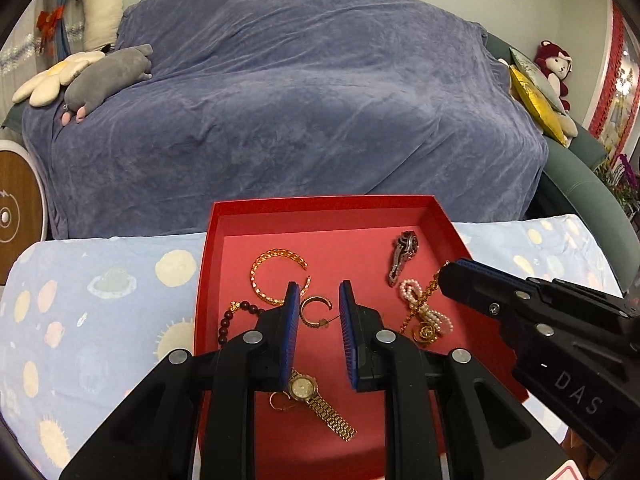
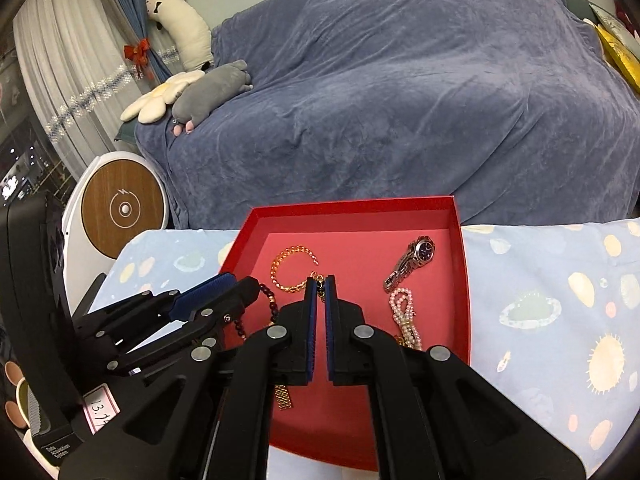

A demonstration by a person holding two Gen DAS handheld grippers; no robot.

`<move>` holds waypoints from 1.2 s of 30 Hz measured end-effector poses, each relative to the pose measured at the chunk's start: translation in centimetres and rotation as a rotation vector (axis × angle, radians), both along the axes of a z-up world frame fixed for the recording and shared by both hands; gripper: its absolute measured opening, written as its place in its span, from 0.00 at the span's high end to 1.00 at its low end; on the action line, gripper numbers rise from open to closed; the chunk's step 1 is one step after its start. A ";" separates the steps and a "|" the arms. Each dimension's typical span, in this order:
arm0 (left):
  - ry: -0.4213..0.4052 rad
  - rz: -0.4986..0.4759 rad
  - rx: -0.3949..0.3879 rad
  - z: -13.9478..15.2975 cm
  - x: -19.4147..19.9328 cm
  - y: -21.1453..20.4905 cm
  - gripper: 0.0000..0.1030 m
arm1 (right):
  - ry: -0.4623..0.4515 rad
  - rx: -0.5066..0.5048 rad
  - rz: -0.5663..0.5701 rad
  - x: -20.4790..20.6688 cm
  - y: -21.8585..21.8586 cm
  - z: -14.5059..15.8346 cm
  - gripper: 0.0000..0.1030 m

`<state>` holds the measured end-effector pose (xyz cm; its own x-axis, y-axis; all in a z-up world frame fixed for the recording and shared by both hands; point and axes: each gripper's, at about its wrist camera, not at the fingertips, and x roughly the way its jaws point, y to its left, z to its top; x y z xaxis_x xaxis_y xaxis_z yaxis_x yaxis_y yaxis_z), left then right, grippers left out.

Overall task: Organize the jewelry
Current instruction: 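Open both tools to release the chain and earring inside the box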

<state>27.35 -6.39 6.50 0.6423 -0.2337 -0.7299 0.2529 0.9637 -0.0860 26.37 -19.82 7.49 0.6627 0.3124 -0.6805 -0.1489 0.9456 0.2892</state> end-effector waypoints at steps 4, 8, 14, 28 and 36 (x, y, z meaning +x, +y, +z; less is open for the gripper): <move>0.010 0.006 0.015 -1.2 1.0 -0.4 0.83 | 0.016 -0.009 -0.002 0.9 0.0 -1.4 0.97; 0.015 0.008 0.030 -2.1 1.6 -0.4 0.83 | 0.025 -0.020 0.002 1.5 0.3 -2.1 0.97; 0.024 0.013 0.038 -2.7 2.2 -0.5 0.83 | 0.032 -0.028 -0.003 2.3 0.3 -2.9 0.97; 0.053 0.026 0.021 -3.7 3.4 -0.6 0.83 | 0.038 -0.041 -0.001 3.1 0.5 -3.5 0.97; 0.058 0.025 0.008 -3.5 3.4 -0.5 0.82 | 0.021 -0.055 -0.001 2.6 0.6 -3.3 0.97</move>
